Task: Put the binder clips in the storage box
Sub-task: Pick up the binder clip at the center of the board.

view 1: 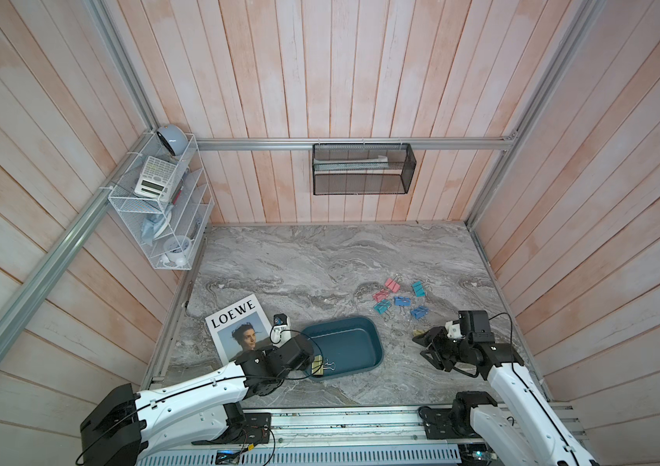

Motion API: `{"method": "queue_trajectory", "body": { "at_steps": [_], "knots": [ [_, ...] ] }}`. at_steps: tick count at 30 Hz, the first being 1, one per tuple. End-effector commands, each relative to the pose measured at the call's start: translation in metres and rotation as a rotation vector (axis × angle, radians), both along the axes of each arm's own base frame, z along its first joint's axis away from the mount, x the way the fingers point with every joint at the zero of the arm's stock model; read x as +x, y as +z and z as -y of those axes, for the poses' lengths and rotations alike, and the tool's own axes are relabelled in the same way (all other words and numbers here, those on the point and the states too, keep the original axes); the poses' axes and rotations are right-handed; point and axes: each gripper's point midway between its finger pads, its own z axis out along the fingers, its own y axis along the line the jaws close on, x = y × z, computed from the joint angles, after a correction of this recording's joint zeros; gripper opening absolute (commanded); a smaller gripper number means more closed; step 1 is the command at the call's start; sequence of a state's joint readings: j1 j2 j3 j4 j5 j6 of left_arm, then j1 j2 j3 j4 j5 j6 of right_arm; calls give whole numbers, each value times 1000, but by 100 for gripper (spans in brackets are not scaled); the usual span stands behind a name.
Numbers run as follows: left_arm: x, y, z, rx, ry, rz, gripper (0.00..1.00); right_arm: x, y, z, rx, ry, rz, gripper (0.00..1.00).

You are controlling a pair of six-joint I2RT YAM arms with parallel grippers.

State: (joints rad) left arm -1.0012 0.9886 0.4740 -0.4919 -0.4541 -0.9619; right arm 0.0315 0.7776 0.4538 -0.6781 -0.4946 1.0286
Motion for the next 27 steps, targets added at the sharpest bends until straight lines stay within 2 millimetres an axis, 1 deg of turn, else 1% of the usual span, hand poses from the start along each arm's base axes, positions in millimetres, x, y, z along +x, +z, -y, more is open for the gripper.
{"method": "queue_trajectory", "body": {
  "at_steps": [1, 2, 4, 7, 10, 14, 17, 20, 24, 27],
  "knots": [
    [3, 3, -2, -2, 9, 23, 74, -1, 2, 22, -77, -82, -38, 52],
    [3, 3, -2, -1, 9, 22, 74, 3, 3, 26, -72, -107, -33, 51],
    [3, 1, -1, 1, 7, 18, 74, 10, 0, 27, -58, -114, -42, 51],
    [3, -1, 0, 1, 7, 14, 75, 19, -8, 28, -50, -123, -75, 49],
    [4, -1, 0, 5, 6, 12, 75, 30, -10, 26, -23, -116, -61, 46],
    [4, -1, 0, 9, 4, 12, 76, 40, -16, 27, -20, -122, -59, 43],
    [4, -1, 1, 17, -1, 9, 76, 48, -16, 28, -24, -129, -44, 41],
    [4, -1, 1, 17, 0, 8, 76, 52, -20, 31, -35, -133, -48, 39],
    [4, -1, 1, 20, 0, 8, 76, 56, -28, 29, -22, -126, -59, 29],
    [5, 0, 1, 20, 0, 11, 76, 59, -31, 30, -23, -113, -65, 15]
  ]
}}
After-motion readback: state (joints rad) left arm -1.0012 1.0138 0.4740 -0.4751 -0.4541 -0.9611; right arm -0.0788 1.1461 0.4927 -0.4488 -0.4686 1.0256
